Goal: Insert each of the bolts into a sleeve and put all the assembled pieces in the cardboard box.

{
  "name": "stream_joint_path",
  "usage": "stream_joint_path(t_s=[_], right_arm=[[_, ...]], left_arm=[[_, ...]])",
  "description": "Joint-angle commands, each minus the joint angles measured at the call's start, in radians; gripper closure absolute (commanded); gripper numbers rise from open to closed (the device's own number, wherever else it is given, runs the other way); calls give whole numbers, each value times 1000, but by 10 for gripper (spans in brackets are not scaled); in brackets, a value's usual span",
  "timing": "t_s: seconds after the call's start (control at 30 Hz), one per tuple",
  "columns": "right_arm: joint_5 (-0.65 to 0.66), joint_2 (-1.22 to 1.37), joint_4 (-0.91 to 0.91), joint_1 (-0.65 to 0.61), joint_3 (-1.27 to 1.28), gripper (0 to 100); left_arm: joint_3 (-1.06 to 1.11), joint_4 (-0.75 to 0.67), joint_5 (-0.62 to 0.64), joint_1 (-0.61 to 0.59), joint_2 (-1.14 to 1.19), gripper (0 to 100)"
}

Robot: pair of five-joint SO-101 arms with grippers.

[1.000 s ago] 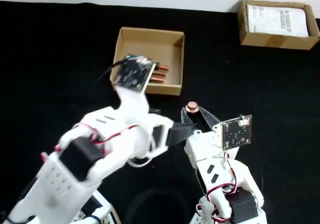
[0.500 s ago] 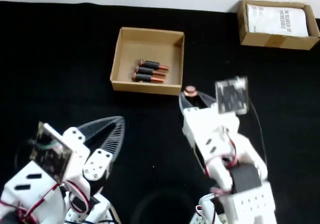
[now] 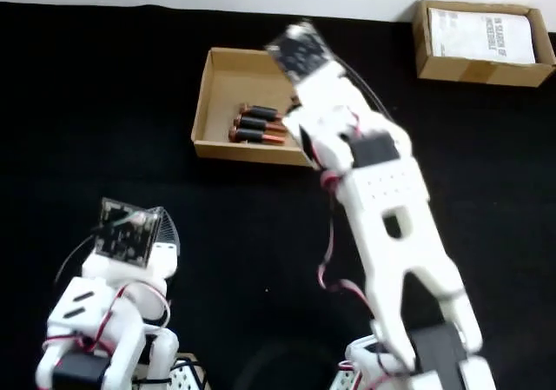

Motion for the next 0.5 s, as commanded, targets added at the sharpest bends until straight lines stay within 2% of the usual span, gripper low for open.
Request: stream_joint_path(t_s=[0.0,0.1,0.23,0.33,0.47], right_arm=[[206,148,-22,-39,-228,992],[347,263,-22,-68,-320,992],[460,403,-22,-110,-395,992],[505,507,-22,-136,-433,992],[516,630,-22,-157,-483,992]], left_arm=[[111,-69,-5,-87,-4,992],[242,-132,29,-136,-4,992],[398,-186,196,-143,-4,992],[507,-262,282,-143,-4,992],[550,-308,301,-142,-4,992]])
